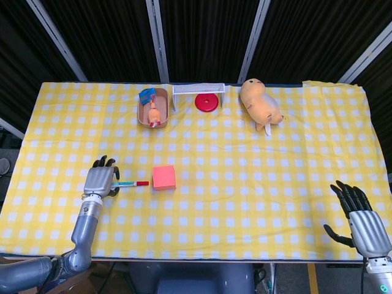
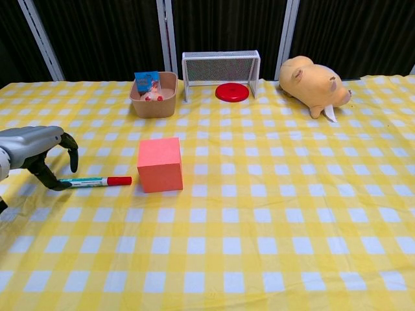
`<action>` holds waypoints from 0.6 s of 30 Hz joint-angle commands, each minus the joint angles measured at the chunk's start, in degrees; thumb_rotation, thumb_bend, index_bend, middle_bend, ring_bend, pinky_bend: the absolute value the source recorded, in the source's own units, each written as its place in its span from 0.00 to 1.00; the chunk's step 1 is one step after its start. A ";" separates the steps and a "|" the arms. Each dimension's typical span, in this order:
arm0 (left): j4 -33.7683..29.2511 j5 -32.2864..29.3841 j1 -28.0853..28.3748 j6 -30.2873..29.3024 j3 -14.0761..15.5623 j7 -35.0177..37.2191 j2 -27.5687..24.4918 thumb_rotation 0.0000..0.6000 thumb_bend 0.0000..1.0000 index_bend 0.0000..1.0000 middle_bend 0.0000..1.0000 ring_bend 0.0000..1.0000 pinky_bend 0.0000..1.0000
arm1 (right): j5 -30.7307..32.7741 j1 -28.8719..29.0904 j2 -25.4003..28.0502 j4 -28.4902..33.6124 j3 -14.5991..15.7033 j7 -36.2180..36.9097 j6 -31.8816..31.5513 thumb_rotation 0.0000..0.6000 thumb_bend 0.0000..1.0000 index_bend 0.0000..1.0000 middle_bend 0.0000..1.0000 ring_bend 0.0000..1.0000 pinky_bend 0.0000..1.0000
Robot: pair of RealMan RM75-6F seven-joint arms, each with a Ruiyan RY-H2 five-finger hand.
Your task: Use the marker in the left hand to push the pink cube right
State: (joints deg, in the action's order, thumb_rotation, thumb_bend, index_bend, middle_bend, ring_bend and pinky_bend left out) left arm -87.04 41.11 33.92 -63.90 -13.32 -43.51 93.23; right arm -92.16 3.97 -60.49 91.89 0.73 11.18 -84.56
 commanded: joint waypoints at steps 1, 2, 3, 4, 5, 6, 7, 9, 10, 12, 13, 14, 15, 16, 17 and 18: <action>0.65 -1.01 0.72 0.15 -0.05 -0.46 0.66 1.00 0.34 0.47 0.14 0.04 0.12 | 0.05 0.01 0.03 0.05 0.00 0.05 0.05 1.00 0.32 0.00 0.00 0.00 0.00; 0.91 -1.46 1.00 0.19 -0.05 -0.63 0.93 1.00 0.35 0.47 0.14 0.04 0.12 | 0.05 0.02 0.04 0.08 0.00 0.06 0.08 1.00 0.32 0.00 0.00 0.00 0.00; 1.08 -1.75 1.18 0.23 -0.03 -0.75 1.10 1.00 0.35 0.47 0.14 0.04 0.12 | 0.05 0.03 0.04 0.09 0.00 0.06 0.09 1.00 0.32 0.00 0.00 0.00 0.00; 1.32 -2.16 1.46 0.30 0.01 -0.96 1.30 1.00 0.35 0.47 0.14 0.04 0.12 | 0.05 0.03 0.04 0.10 0.00 0.05 0.09 1.00 0.32 0.00 0.00 0.00 0.00; 1.45 -2.43 1.64 0.35 0.06 -1.14 1.42 1.00 0.35 0.47 0.14 0.04 0.12 | 0.06 0.02 0.05 0.11 0.00 0.07 0.08 1.00 0.32 0.00 0.00 0.00 0.00; 1.65 -2.78 1.90 0.37 0.13 -1.34 1.60 1.00 0.35 0.47 0.14 0.04 0.12 | 0.06 0.02 0.05 0.11 0.00 0.10 0.09 1.00 0.32 0.00 0.00 0.00 0.00; 1.82 -3.11 2.13 0.38 0.19 -1.50 1.77 1.00 0.35 0.47 0.14 0.04 0.12 | 0.08 0.02 0.06 0.11 0.00 0.11 0.10 1.00 0.32 0.00 0.00 0.00 0.00; 2.01 -3.67 2.46 0.32 0.22 -1.69 2.04 1.00 0.35 0.47 0.14 0.04 0.12 | 0.12 0.03 0.09 0.14 0.00 0.17 0.15 1.00 0.32 0.00 0.00 0.00 0.00; 2.10 -3.92 2.63 0.25 0.27 -1.76 2.19 1.00 0.35 0.47 0.14 0.04 0.12 | 0.13 0.03 0.11 0.17 0.00 0.22 0.17 1.00 0.32 0.00 0.00 0.00 0.00; 2.30 -4.32 2.97 0.10 0.37 -1.92 2.45 1.00 0.36 0.48 0.14 0.04 0.12 | 0.10 0.04 0.12 0.17 0.00 0.29 0.16 1.00 0.32 0.00 0.00 0.00 0.00; 2.36 -4.46 3.06 0.06 0.42 -1.96 2.52 1.00 0.36 0.48 0.14 0.04 0.12 | 0.09 0.04 0.13 0.18 0.00 0.31 0.15 1.00 0.32 0.00 0.00 0.00 0.00; 2.40 -4.61 3.16 0.04 0.47 -2.01 2.60 1.00 0.37 0.49 0.14 0.04 0.12 | 0.09 0.04 0.14 0.19 0.01 0.35 0.16 1.00 0.32 0.00 0.00 0.00 0.00; 2.48 -4.83 3.30 0.02 0.56 -2.10 2.71 1.00 0.37 0.50 0.14 0.04 0.12 | 0.08 0.04 0.16 0.22 0.01 0.39 0.15 1.00 0.32 0.00 0.00 0.00 0.00; 2.50 -5.03 3.41 -0.03 0.65 -2.15 2.78 1.00 0.38 0.51 0.14 0.04 0.12 | 0.06 0.02 0.20 0.23 0.01 0.43 0.10 1.00 0.32 0.00 0.00 0.00 0.00; 2.53 -5.16 3.47 -0.06 0.71 -2.17 2.84 1.00 0.39 0.53 0.15 0.04 0.12 | 0.04 0.01 0.24 0.26 0.00 0.47 0.06 1.00 0.32 0.00 0.00 0.00 0.00; 2.60 -5.26 3.57 -0.10 0.84 -2.22 2.90 1.00 0.40 0.54 0.15 0.04 0.12 | 0.06 0.01 0.22 0.22 0.02 0.51 0.11 1.00 0.32 0.00 0.00 0.00 0.00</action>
State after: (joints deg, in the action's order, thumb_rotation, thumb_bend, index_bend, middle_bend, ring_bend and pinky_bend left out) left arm -84.48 35.88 37.45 -63.97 -12.52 -45.70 96.09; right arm -92.11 3.99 -60.26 92.12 0.75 11.68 -84.47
